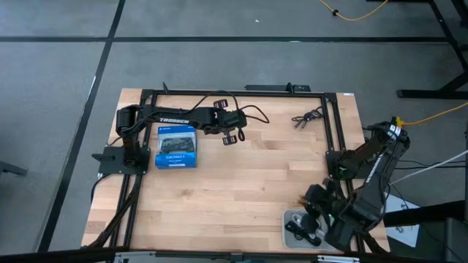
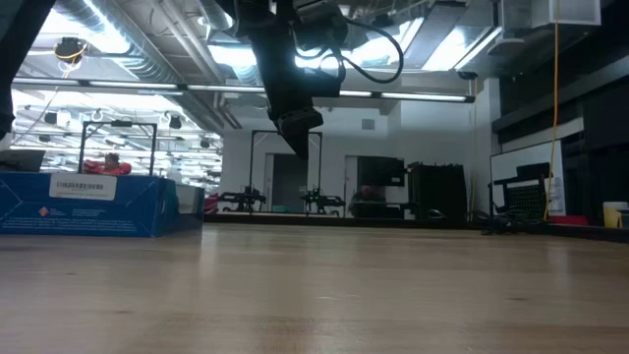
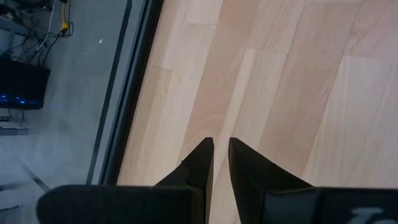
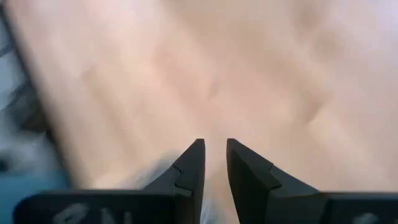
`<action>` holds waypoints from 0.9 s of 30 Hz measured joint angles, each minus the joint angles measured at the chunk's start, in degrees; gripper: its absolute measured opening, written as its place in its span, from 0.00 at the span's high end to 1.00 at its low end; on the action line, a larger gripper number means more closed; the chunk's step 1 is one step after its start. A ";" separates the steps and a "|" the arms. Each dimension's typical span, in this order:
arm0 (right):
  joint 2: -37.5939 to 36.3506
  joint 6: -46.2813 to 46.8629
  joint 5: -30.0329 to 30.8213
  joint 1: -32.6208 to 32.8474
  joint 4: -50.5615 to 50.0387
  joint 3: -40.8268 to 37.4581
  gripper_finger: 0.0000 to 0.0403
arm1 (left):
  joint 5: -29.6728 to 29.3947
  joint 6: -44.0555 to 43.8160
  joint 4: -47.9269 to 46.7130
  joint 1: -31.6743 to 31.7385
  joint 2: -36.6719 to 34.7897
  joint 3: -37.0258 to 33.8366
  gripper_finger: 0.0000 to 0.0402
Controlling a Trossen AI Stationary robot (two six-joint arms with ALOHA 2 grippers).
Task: Pick and place USB-C Cables
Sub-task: Put the black charger cable into the white bin
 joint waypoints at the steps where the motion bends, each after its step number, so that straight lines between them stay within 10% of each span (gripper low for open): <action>1: 0.54 -1.13 4.01 -0.42 -2.05 0.00 0.83 | 0.00 0.00 0.00 0.00 0.00 0.00 0.89; 8: 3.41 7.19 8.87 -6.97 -16.62 -0.15 0.83 | -0.02 1.64 0.31 0.00 0.00 0.00 0.89; 27: -9.21 -15.94 7.99 -36.90 -16.33 -10.12 0.83 | 0.04 12.13 0.57 -0.76 0.00 0.04 0.89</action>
